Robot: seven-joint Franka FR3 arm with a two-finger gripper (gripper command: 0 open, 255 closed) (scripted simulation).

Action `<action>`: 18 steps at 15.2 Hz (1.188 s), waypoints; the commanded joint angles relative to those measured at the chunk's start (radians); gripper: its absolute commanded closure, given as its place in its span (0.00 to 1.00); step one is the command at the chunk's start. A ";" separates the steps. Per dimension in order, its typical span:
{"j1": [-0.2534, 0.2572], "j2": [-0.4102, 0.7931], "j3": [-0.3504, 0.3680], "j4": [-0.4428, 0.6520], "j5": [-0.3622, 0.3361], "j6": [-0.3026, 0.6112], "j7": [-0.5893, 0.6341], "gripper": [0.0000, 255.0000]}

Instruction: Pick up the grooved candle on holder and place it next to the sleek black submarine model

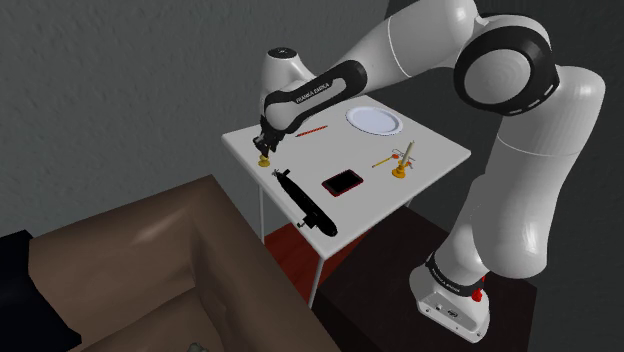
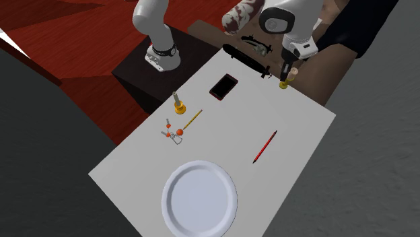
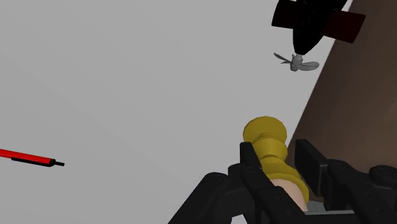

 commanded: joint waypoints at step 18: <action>0.013 -0.090 -0.004 0.012 -0.021 -0.101 0.014 0.00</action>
